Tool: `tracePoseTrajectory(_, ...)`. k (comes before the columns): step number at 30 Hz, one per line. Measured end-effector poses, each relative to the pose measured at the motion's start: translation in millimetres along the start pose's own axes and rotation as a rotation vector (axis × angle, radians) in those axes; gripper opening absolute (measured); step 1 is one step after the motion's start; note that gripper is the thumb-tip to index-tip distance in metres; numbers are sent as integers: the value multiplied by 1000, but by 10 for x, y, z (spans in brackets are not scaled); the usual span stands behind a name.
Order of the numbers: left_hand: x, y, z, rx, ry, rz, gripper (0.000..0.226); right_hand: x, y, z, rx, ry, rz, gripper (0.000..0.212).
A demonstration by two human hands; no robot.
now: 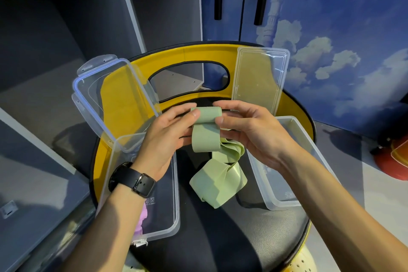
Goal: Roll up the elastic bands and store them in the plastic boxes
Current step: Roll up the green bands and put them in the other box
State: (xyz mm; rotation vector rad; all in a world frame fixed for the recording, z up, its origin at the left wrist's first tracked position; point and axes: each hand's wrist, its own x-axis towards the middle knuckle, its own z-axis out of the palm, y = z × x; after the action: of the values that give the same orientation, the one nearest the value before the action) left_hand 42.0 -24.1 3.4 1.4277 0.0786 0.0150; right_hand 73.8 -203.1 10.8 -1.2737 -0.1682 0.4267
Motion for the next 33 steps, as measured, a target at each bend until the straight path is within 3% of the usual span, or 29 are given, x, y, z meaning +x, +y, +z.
tracePoseTrajectory(11,6,22,-20,-68,-39,23,27,2,5,3,50,11,18,40)
tracePoseTrajectory(15,8,14,-36,-66,-56,42,26,-18,-22,19,56,-8,88,20)
tracePoseTrajectory(20,4,-19,-38,-23,-73,50,27,-16,-18,-3,-11,4,126,19)
tracePoseTrajectory(33,3,-26,10,-6,-20,-56,30,8,14,-29,20,-5,46,30)
